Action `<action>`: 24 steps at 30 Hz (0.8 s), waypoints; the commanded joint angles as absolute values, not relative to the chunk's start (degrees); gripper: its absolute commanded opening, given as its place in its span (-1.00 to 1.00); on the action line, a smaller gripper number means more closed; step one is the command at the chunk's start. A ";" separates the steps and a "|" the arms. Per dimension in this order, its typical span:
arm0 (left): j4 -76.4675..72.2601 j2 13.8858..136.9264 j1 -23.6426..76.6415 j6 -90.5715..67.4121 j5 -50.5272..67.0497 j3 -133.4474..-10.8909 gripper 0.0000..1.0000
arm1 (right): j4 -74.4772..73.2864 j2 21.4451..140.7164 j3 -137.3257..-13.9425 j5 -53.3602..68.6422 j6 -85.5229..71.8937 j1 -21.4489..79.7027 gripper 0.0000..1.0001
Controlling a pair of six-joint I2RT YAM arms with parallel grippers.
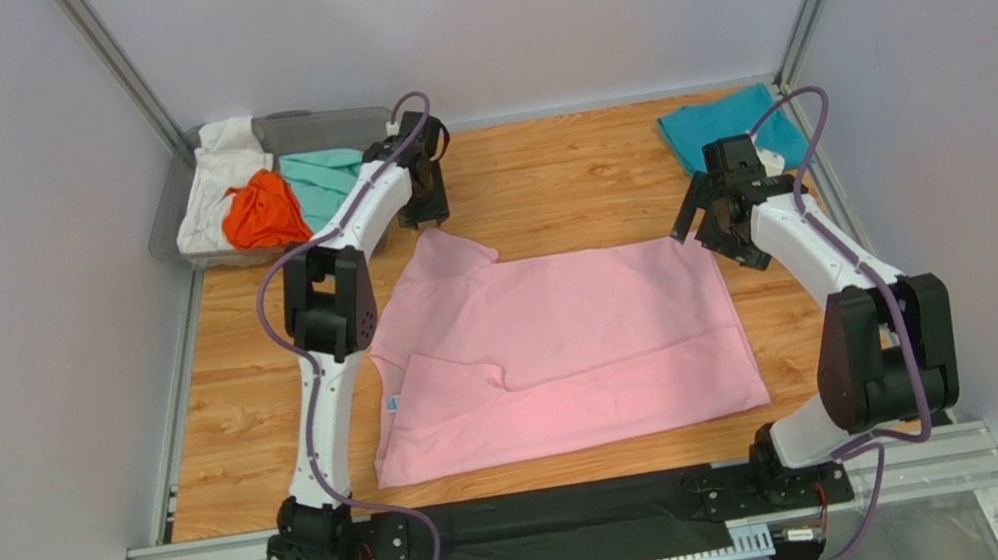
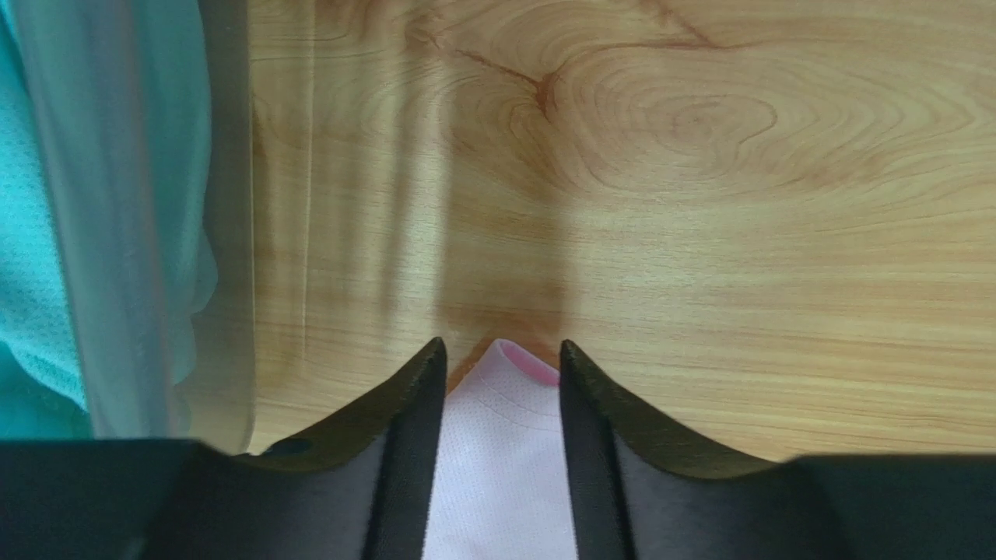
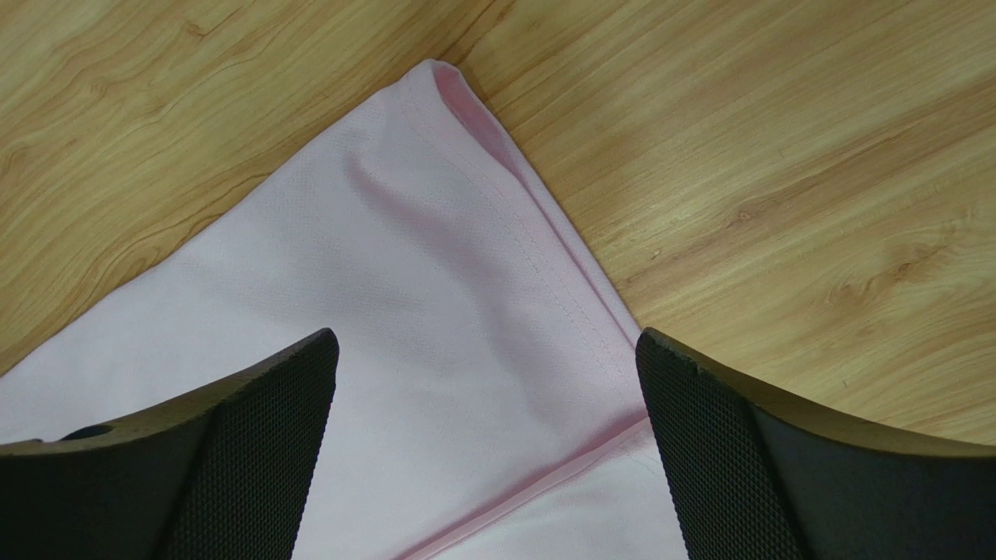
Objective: Fold and stack the t-shirts
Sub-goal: Fold the tshirt
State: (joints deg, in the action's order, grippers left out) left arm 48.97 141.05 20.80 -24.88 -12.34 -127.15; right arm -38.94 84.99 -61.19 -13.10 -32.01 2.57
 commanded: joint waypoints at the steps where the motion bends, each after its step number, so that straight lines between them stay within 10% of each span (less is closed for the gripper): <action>1: 50.19 141.68 20.30 -23.38 -12.66 -129.20 -0.08 | -36.21 85.60 -63.28 -12.92 -31.73 1.85 0.98; 10: 50.54 144.05 19.95 -24.26 -11.34 -129.90 -0.17 | -35.51 85.52 -62.58 -11.86 -31.73 0.97 0.97; 16: 50.54 144.58 19.95 -24.35 -8.44 -130.43 -0.98 | -34.98 87.27 -63.37 -11.60 -30.85 0.53 0.94; 24: 48.43 139.67 19.95 -23.29 -4.92 -127.89 -1.00 | -33.13 100.53 -72.67 -10.91 -29.45 0.53 0.58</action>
State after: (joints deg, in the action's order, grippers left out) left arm 49.28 143.24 20.16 -24.12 -7.46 -128.70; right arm -36.12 96.36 -67.53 -11.44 -30.96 0.67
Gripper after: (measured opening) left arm 0.007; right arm 0.819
